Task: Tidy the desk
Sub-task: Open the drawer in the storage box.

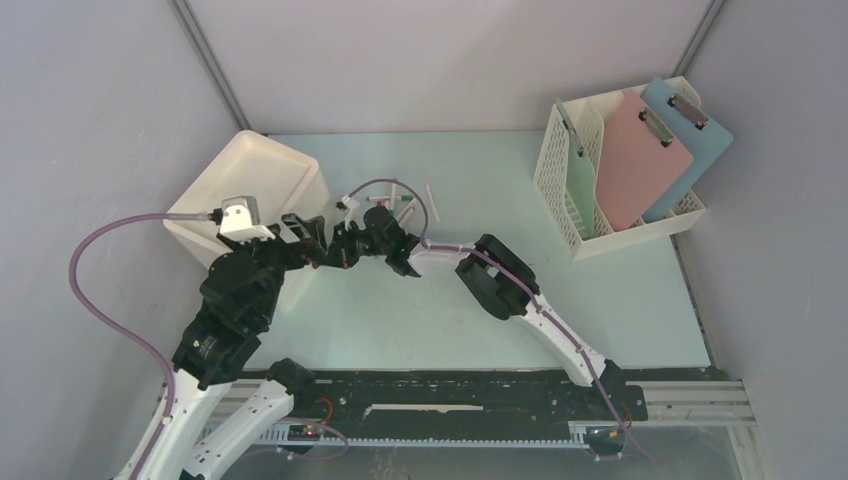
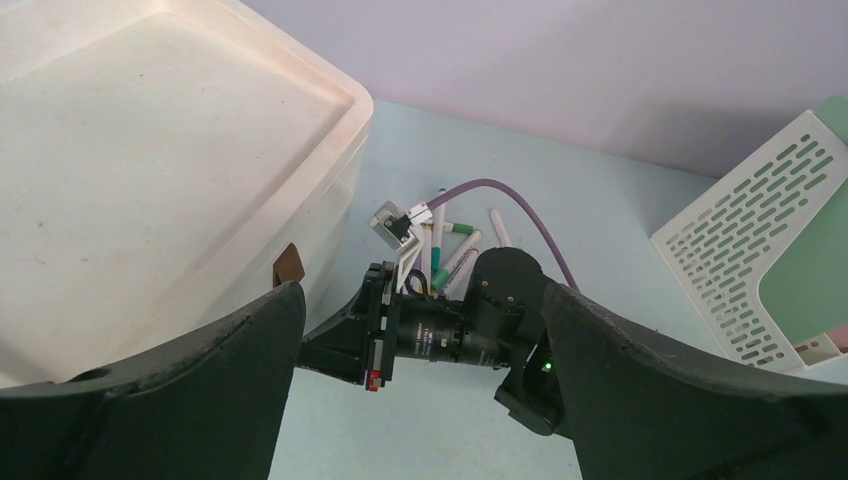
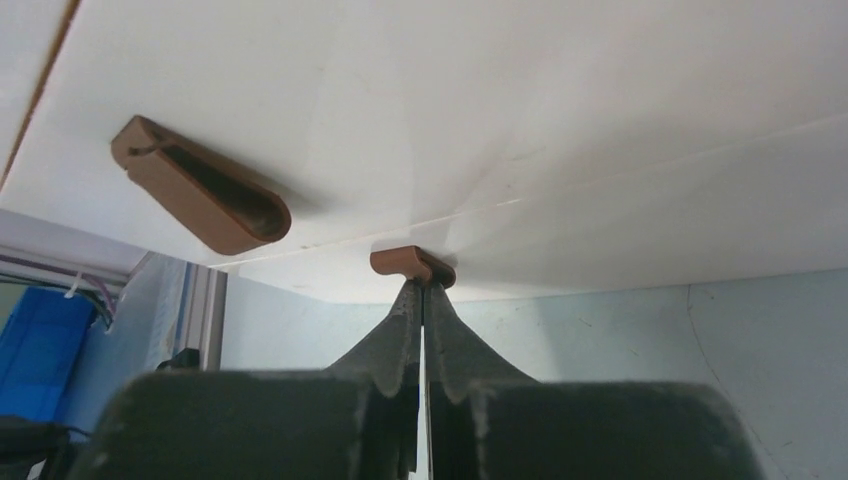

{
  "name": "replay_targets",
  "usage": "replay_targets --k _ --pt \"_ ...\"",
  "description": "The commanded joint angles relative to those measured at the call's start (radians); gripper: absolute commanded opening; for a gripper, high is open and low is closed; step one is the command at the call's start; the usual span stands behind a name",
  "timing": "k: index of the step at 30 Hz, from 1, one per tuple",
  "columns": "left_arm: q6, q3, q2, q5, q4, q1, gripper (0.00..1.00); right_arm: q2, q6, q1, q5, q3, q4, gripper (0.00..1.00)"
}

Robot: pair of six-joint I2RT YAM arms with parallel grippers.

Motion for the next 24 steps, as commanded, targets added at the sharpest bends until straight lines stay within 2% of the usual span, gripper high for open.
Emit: replay_targets --k 1,8,10,11,15,18,24 --pt "0.022 -0.004 0.005 -0.004 0.028 0.006 0.97 -0.032 0.063 -0.015 -0.049 -0.024 0.161 0.00" --pt "0.020 -0.003 0.008 0.005 0.036 0.006 0.97 -0.051 0.037 -0.018 -0.061 -0.035 0.143 0.01" --pt "0.020 -0.006 0.006 0.004 0.035 0.006 0.97 -0.053 -0.009 -0.013 -0.037 -0.022 0.083 0.20" --pt "0.020 -0.007 0.006 0.005 0.036 0.006 0.97 -0.054 -0.036 -0.011 -0.026 -0.010 0.049 0.26" --pt "0.020 -0.008 0.006 0.006 0.035 0.006 0.97 -0.040 -0.113 -0.003 0.024 0.035 -0.058 0.43" --pt "0.021 -0.008 0.006 0.007 0.036 0.006 0.97 -0.031 -0.123 -0.001 0.039 0.055 -0.059 0.48" --pt "0.020 -0.013 0.006 0.010 0.036 0.006 0.97 0.000 -0.128 0.006 0.015 0.103 -0.045 0.49"
